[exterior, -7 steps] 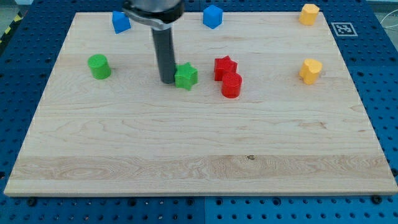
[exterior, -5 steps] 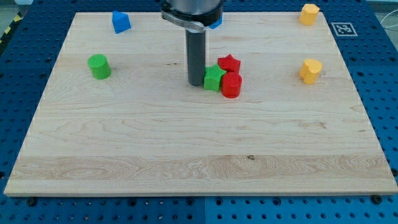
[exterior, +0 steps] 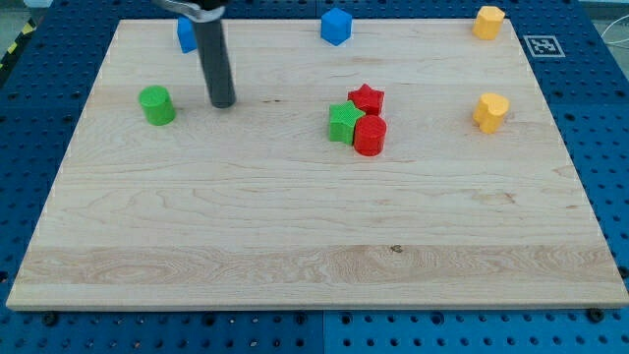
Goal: Push green circle towards red star
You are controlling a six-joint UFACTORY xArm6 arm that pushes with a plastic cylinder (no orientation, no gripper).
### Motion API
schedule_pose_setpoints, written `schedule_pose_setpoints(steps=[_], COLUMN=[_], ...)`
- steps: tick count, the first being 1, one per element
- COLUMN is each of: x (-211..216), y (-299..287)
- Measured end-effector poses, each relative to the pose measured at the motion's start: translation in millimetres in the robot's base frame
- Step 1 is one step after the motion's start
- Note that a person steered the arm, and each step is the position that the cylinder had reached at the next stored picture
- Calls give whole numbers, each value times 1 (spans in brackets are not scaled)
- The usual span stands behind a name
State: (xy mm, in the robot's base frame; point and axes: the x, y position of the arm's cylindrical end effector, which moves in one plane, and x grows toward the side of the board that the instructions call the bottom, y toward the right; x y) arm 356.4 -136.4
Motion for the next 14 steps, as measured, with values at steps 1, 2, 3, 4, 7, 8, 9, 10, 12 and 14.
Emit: schedule_pose_setpoints(steps=[1,2,3,4,7,8,9,10,12,14], x=[-22,-25,0,22,18,20,19,18,18,19], y=[-34,-71,-95,-105,20,60,98,113,118,131])
